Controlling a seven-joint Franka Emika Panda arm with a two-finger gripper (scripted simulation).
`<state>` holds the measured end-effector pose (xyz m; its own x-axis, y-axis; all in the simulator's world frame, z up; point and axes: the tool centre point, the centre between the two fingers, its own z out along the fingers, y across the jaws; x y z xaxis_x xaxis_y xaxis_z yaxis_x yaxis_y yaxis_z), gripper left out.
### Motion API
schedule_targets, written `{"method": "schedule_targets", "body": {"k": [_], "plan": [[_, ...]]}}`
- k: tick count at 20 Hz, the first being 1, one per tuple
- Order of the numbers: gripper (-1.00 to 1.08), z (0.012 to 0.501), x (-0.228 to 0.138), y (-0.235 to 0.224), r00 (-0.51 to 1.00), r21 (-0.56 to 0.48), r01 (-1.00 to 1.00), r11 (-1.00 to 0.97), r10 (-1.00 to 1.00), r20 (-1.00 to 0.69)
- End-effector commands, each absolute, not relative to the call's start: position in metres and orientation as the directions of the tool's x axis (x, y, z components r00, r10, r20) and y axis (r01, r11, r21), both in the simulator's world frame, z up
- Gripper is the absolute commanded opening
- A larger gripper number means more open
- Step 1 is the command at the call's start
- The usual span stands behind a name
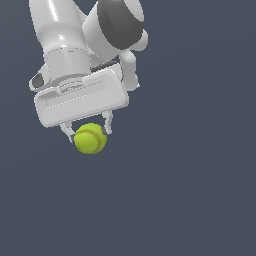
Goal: Pick up the object and move it to a goal position.
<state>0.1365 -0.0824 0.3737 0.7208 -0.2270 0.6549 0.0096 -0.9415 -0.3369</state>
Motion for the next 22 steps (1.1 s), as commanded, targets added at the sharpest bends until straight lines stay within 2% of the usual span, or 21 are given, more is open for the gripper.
{"method": "schedule_targets", "body": {"k": [1,12,22], "plan": [[-1.0,0.395,0.139,-0.089,0.695,-0.344,0.04,-0.938,-0.221,0.684],[-1.0,0.461,0.142,-0.112,0.603,-0.364,0.142,-0.921,-0.211,0.769],[-1.0,0.481,0.141,-0.121,0.574,-0.369,0.173,-0.913,-0.21,0.791]]}}
